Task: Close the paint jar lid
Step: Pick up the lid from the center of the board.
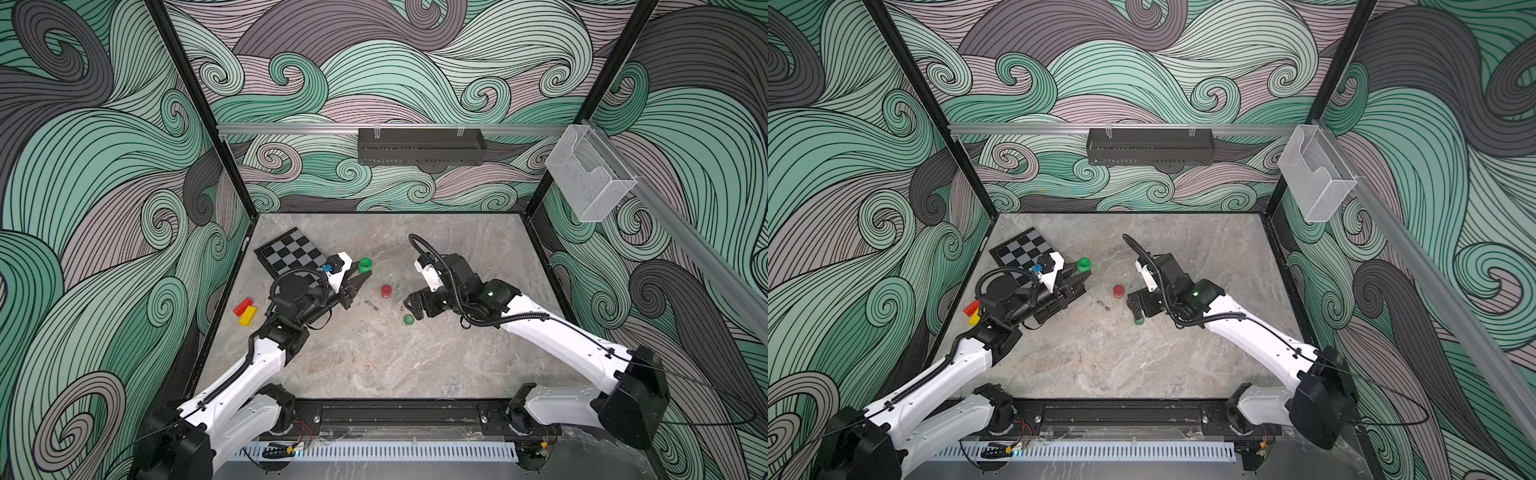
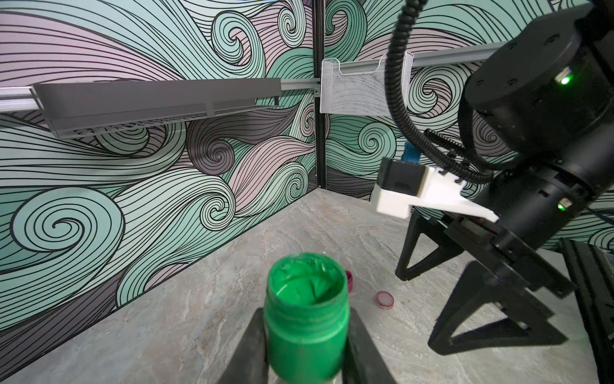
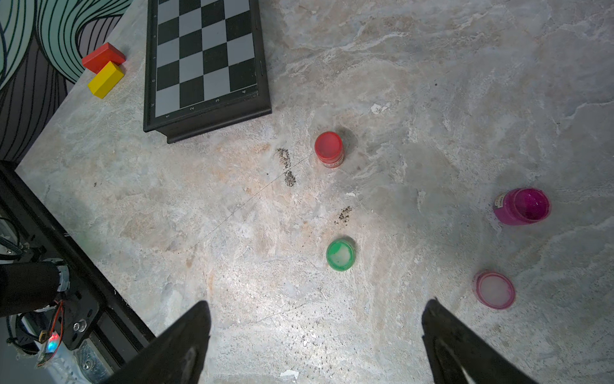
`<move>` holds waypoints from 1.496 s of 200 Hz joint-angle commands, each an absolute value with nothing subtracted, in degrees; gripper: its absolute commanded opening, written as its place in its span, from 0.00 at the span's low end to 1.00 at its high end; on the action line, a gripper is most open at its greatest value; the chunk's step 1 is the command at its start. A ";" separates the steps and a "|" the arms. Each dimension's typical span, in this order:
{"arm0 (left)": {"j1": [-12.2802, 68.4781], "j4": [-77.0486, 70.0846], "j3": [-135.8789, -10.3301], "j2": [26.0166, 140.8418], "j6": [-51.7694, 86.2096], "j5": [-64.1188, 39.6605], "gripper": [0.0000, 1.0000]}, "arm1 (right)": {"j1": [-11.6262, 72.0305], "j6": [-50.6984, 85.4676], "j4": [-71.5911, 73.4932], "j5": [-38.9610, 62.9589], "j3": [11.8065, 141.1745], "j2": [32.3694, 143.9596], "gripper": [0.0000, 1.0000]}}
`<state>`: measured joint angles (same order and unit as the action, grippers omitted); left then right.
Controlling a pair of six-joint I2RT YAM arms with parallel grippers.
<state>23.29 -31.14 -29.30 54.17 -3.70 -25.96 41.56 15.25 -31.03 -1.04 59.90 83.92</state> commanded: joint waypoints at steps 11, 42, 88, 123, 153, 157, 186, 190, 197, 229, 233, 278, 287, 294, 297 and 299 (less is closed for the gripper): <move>22.28 -30.27 -31.27 52.98 -2.17 -29.31 0.21 | 41.92 16.25 -29.79 -2.86 60.22 85.67 0.97; 22.22 -29.21 -30.77 51.07 -2.72 -28.23 0.21 | 41.95 17.19 -29.95 -3.30 60.25 86.74 0.95; 22.17 -28.70 -30.56 50.01 -2.73 -28.04 0.21 | 42.08 17.66 -32.14 -4.35 61.88 91.89 0.88; 22.18 -28.74 -30.50 49.91 -2.72 -27.94 0.21 | 42.87 17.27 -33.38 -4.13 62.96 96.53 0.87; 22.19 -28.74 -30.48 49.74 -2.84 -27.87 0.21 | 43.86 17.49 -34.13 -4.25 64.12 100.15 0.84; 22.16 -28.70 -30.50 49.67 -2.86 -27.82 0.21 | 43.86 17.57 -34.26 -4.30 64.22 100.47 0.83; 22.21 -28.63 -30.42 49.48 -2.97 -27.82 0.20 | 44.46 17.84 -35.07 -4.79 64.82 103.02 0.78; 22.17 -28.61 -30.48 49.44 -2.99 -27.86 0.21 | 44.62 17.83 -35.12 -4.88 64.86 103.26 0.77; 22.15 -28.64 -30.50 49.46 -2.99 -27.81 0.21 | 44.86 17.84 -35.15 -5.03 64.96 103.72 0.76; 22.20 -28.65 -30.49 49.48 -2.97 -27.95 0.21 | 46.29 17.83 -35.71 -6.41 66.43 106.69 0.71; 22.20 -28.65 -30.50 49.48 -2.98 -27.95 0.21 | 46.39 17.84 -35.91 -6.77 66.77 107.09 0.70; 22.17 -28.65 -30.48 49.58 -2.90 -28.13 0.21 | 46.58 18.11 -36.60 -7.92 68.50 110.49 0.64; 22.17 -28.65 -30.50 49.61 -2.90 -28.13 0.21 | 46.45 18.28 -36.64 -7.91 68.79 111.10 0.63; 22.22 -28.65 -30.50 49.59 -2.90 -28.13 0.21 | 46.32 18.42 -36.62 -7.88 69.03 111.55 0.62; 22.22 -28.65 -30.44 49.55 -2.91 -28.13 0.21 | 46.25 18.52 -36.63 -7.83 69.12 111.73 0.62; 22.19 -28.65 -30.44 49.57 -2.90 -28.13 0.21 | 46.24 18.54 -36.58 -7.78 69.16 111.89 0.62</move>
